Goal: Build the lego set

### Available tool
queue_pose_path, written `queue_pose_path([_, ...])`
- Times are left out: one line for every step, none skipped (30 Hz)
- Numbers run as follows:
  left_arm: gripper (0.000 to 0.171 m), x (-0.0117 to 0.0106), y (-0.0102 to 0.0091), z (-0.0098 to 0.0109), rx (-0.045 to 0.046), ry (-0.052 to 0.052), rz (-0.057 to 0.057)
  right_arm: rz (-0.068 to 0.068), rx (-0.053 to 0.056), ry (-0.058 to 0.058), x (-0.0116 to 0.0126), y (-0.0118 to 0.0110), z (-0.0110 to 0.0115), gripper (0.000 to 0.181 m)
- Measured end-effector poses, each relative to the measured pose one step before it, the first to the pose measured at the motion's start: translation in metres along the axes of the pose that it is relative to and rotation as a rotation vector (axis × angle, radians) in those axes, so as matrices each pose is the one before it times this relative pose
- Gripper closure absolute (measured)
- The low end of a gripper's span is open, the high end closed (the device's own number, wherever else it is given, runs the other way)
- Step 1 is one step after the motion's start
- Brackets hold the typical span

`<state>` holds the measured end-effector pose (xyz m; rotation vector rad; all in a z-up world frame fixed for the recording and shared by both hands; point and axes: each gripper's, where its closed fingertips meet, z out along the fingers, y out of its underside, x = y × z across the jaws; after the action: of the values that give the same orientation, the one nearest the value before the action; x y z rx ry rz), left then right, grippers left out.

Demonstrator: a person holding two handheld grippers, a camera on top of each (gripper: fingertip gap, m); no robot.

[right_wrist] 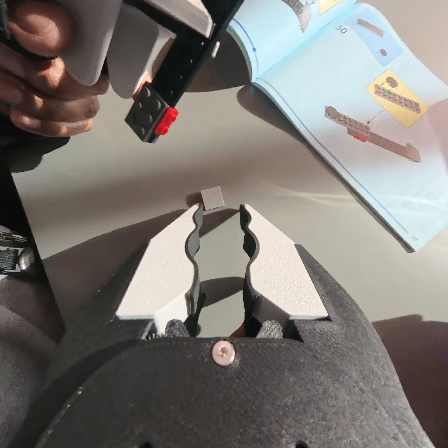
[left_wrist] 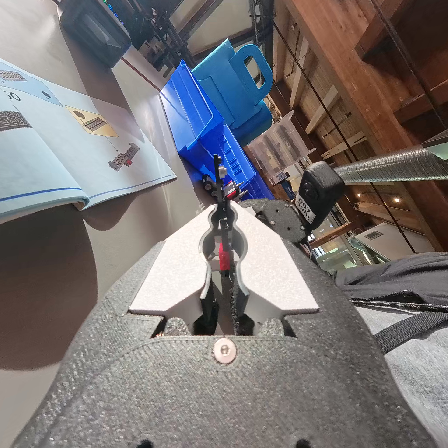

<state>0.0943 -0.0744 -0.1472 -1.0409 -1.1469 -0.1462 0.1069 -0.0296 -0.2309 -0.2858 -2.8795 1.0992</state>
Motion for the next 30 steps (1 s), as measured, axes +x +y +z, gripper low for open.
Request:
queue_pose_path([0.167, -0.0003, -0.00025, -0.00026, 0.00146, -0.0008, -0.0012, 0.0012, -0.0015, -0.0152, -0.00365, -0.00017, 0.00133, 0.147])
queue_pose_path([0.167, 0.00003, -0.00034, -0.00024, 0.00172, 0.0009, -0.0014, -0.0005, 0.0043, -0.0161, -0.00437, -0.00122, 0.00053, 0.148])
queue_pose_path([0.167, -0.00012, -0.0003, -0.00024, 0.00181, 0.0003, -0.0015, 0.0025, 0.0, -0.0143, -0.00424, -0.00058, 0.00049, 0.148])
queue_pose_path([0.168, -0.0003, -0.00028, -0.00028, 0.00127, -0.0013, -0.001, 0.0042, 0.0004, -0.0087, -0.00341, -0.00042, 0.00036, 0.148])
queue_pose_path([0.168, -0.00005, -0.00016, -0.00003, 0.00075, 0.0011, -0.0012, 0.0032, 0.0023, -0.0091, -0.00314, -0.00042, 0.00012, 0.149])
queue_pose_path([0.167, 0.00013, 0.00002, -0.00008, -0.00009, 0.0013, -0.0009, 0.0028, 0.0042, -0.0139, -0.00372, -0.00032, 0.0002, 0.149])
queue_pose_path([0.167, 0.00005, 0.00002, 0.00006, -0.00011, 0.001, -0.0005, 0.0055, 0.0036, -0.0147, -0.00359, -0.0001, 0.00027, 0.149])
queue_pose_path([0.167, 0.00015, 0.0001, 0.00002, -0.00069, 0.0016, -0.0008, 0.0051, 0.0015, -0.0158, -0.00353, 0.00009, 0.00021, 0.149])
queue_pose_path([0.167, 0.00009, -0.00003, -0.0001, -0.00013, 0.002, -0.0013, 0.0005, 0.0022, -0.0176, -0.00368, -0.0001, -0.00001, 0.15])
queue_pose_path([0.167, 0.00025, -0.00018, -0.0002, 0.00135, 0.0026, -0.0016, -0.0038, 0.0029, -0.0155, -0.00313, -0.00038, -0.00016, 0.15])
queue_pose_path([0.167, 0.00032, -0.00026, -0.00034, 0.00153, 0.0038, -0.0024, -0.0057, 0.0027, -0.0079, -0.00164, -0.00042, -0.00029, 0.15])
queue_pose_path([0.167, 0.00027, -0.00041, -0.00033, 0.00179, 0.0039, -0.0026, -0.008, 0.0009, -0.0039, -0.00032, -0.0002, -0.00063, 0.15])
queue_pose_path([0.167, 0.00031, -0.00028, -0.0005, 0.00124, 0.0034, -0.0017, -0.0123, 0.0007, -0.0019, 0.00066, -0.00017, -0.00073, 0.15])
queue_pose_path([0.167, -0.00015, -0.00023, -0.0005, 0.00002, -0.0005, 0.0008, -0.0164, 0.0012, 0.0033, 0.00225, -0.00034, -0.00101, 0.15])
queue_pose_path([0.168, -0.00033, -0.00057, -0.00075, 0.0017, -0.0007, 0.0005, -0.0202, -0.0016, 0.0082, 0.00358, -0.00028, -0.00123, 0.15])
queue_pose_path([0.168, -0.00008, -0.00078, -0.0009, 0.00281, 0.0016, -0.0022, -0.0266, -0.0055, 0.0088, 0.0041, -0.00001, -0.00122, 0.15])
queue_pose_path([0.167, -0.00012, -0.00058, -0.00073, 0.00218, 0.0016, -0.0026, -0.0347, -0.0065, 0.0062, 0.00401, -0.00025, -0.00143, 0.149])
queue_pose_path([0.167, -0.00015, -0.0003, -0.00059, 0.00095, 0.0006, -0.0013, -0.0403, -0.0066, 0.0054, 0.00412, -0.00051, -0.00116, 0.149])
queue_pose_path([0.167, -0.00014, 0.00011, -0.00022, -0.00122, -0.0015, 0.0004, -0.0416, -0.0093, 0.0036, 0.00392, -0.00068, -0.00095, 0.149])
queue_pose_path([0.168, -0.0001, 0.00039, 0.00015, -0.00198, -0.0009, 0.0006, -0.0451, -0.0088, -0.0031, 0.00273, -0.00109, -0.00072, 0.149])
queue_pose_path([0.168, -0.00008, 0.00054, 0.00027, -0.00348, -0.0019, 0.0009, -0.0509, -0.0033, -0.0115, 0.00143, -0.00183, -0.00027, 0.149])
queue_pose_path([0.168, -0.00029, 0.0005, 0.00031, -0.0028, -0.0028, 0.001, -0.05, -0.0027, -0.0189, 0.00023, -0.00155, 0.0005, 0.148])
queue_pose_path([0.168, -0.00015, 0.00048, 0.00022, -0.00307, -0.0017, 0.0007, -0.0446, -0.0081, -0.0264, -0.00093, -0.0007, 0.00125, 0.148])
queue_pose_path([0.168, 0.00001, 0.00052, 0.00022, -0.00297, -0.0004, -0.0001, -0.0416, -0.009, -0.0301, -0.00177, -0.00038, 0.00148, 0.147])
queue_pose_path([0.168, -0.00011, 0.00049, 0.00006, -0.00309, -0.0009, -0.0015, -0.0379, -0.0072, -0.0282, -0.00161, -0.00037, 0.00162, 0.147])
queue_pose_path([0.168, 0.00002, 0.0003, -0.00006, -0.00175, 0.0007, -0.0019, -0.0305, -0.0063, -0.0247, -0.00108, -0.00038, 0.0015, 0.146])
queue_pose_path([0.168, -0.00005, -0.00033, -0.00027, 0.00244, 0.0004, -0.0017, -0.0224, -0.0043, -0.0232, -0.00049, -0.00037, 0.00164, 0.145])
queue_pose_path([0.168, -0.00021, -0.00068, -0.00045, 0.00417, 0.0007, -0.0033, -0.0138, -0.0028, -0.0232, -0.00032, 0.00013, 0.00176, 0.144])
queue_pose_path([0.168, -0.00001, -0.00055, -0.00034, 0.00278, 0.0023, -0.0036, -0.0062, -0.0028, -0.0177, 0.00041, 0.00014, 0.00177, 0.144])
queue_pose_path([0.168, 0.00013, -0.00038, -0.00021, 0.00147, 0.0027, -0.0031, -0.0026, -0.0019, -0.0132, 0.00059, 0.00008, 0.00185, 0.144])
